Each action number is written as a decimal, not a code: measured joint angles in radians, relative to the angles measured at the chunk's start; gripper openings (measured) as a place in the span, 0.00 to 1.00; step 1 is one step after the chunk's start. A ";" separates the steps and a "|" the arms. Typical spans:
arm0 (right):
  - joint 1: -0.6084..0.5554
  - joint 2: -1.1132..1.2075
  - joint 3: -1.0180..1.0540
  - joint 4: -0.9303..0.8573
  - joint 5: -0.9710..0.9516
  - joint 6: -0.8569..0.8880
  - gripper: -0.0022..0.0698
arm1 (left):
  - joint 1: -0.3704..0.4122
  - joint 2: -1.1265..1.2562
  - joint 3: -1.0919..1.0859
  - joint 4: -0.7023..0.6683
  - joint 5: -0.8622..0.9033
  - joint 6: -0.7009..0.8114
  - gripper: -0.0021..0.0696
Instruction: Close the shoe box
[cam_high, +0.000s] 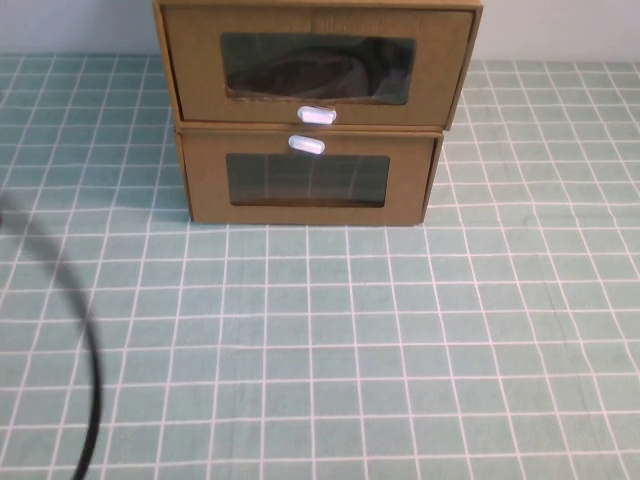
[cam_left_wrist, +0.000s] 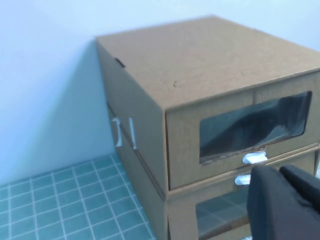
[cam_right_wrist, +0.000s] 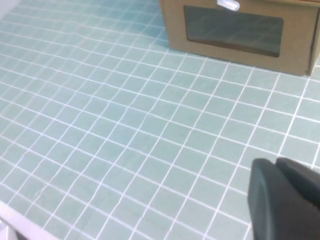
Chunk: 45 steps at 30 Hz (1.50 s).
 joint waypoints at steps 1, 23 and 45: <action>0.000 -0.045 0.029 0.000 0.000 0.000 0.01 | 0.000 -0.061 0.060 -0.008 -0.021 0.000 0.02; -0.002 -0.267 0.624 0.176 -0.575 -0.097 0.01 | 0.000 -0.742 0.842 -0.031 -0.183 0.000 0.02; -0.041 -0.286 0.705 0.021 -0.606 -0.097 0.01 | 0.000 -0.744 0.844 -0.054 -0.093 -0.001 0.02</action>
